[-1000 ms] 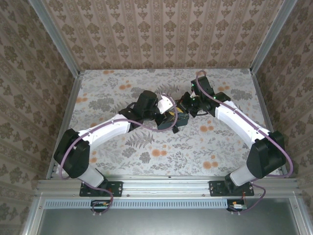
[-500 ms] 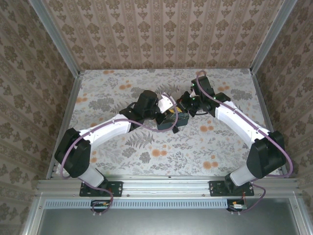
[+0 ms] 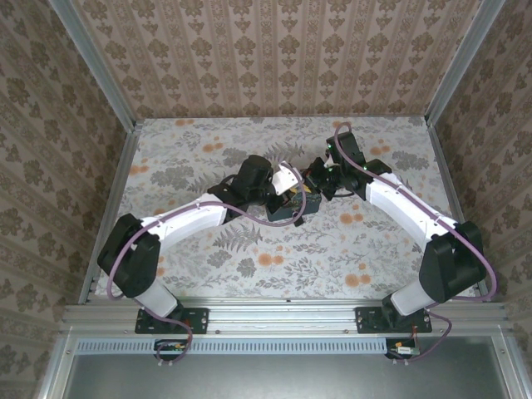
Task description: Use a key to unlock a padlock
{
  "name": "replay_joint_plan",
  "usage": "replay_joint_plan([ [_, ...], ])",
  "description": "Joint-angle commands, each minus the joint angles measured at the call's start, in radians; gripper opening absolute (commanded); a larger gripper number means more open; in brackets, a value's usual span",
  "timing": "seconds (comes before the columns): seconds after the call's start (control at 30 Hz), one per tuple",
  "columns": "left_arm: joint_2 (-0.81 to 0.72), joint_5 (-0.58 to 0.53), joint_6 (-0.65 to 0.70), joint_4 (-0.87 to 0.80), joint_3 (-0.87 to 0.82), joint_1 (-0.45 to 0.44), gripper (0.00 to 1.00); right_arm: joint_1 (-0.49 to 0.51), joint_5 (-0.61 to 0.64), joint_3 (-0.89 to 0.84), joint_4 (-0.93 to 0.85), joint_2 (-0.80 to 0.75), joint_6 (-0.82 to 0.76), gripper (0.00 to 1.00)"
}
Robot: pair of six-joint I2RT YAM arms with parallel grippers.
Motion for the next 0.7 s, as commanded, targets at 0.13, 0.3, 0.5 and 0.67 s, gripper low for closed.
replay_joint_plan([
  [0.13,0.016,0.003,-0.028,0.005,0.024,-0.005,0.00,0.008,-0.011,-0.003,0.005,0.008,0.011,0.03],
  [0.3,0.014,-0.012,-0.032,-0.021,0.042,-0.005,0.00,0.008,-0.035,-0.008,0.049,0.027,0.024,0.03],
  [0.5,0.007,-0.026,-0.050,-0.018,0.032,-0.005,0.00,0.008,-0.049,0.001,0.059,0.039,0.009,0.06],
  [0.67,0.037,-0.002,-0.062,-0.024,0.054,-0.002,0.00,0.006,-0.043,0.045,0.023,0.048,-0.029,0.09],
])
